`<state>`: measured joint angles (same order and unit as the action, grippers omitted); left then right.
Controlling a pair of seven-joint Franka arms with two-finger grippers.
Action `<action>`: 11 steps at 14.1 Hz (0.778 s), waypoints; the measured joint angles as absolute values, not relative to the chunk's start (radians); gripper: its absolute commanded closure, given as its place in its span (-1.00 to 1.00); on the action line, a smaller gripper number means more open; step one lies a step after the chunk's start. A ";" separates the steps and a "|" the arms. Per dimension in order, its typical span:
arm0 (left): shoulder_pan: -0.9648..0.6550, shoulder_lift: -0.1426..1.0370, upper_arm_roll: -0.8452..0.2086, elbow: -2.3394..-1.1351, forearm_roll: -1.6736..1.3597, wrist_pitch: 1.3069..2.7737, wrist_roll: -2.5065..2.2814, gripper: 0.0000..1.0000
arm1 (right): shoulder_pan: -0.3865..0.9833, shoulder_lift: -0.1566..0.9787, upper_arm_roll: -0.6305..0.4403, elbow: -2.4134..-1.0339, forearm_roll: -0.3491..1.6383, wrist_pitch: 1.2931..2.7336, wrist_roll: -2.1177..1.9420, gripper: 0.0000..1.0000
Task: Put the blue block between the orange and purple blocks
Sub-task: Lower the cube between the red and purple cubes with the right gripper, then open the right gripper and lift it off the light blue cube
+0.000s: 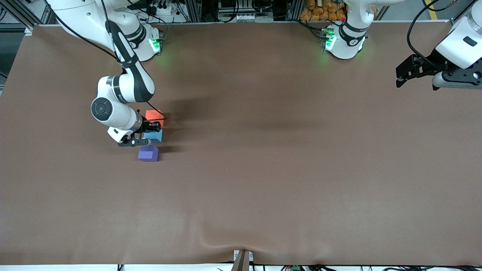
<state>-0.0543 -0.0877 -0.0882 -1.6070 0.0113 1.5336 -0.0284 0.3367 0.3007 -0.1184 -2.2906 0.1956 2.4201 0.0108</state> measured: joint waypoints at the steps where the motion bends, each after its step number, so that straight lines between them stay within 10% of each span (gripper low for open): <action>1: -0.054 -0.088 -0.088 -1.607 0.011 1.534 -0.028 -1.00 | 0.337 0.301 -0.118 -2.291 0.196 2.420 0.007 0.56; 3: -0.054 -0.088 -0.088 -1.607 0.011 1.534 -0.028 -1.00 | 0.335 0.302 -0.120 -2.292 0.196 2.420 -0.015 0.53; 7: -0.054 -0.087 -0.088 -1.607 0.011 1.534 -0.028 -1.00 | 0.328 0.304 -0.125 -2.292 0.197 2.420 -0.032 -0.42; 11: -0.054 -0.087 -0.088 -1.607 0.011 1.534 -0.028 -1.00 | 0.326 0.312 -0.127 -2.293 0.245 2.420 -0.033 -0.84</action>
<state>-0.0543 -0.0872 -0.0882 -1.6070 0.0113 1.5335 -0.0284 0.3262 0.3118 -0.1267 -2.2933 0.2450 2.4205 -0.0334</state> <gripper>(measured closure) 0.000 0.282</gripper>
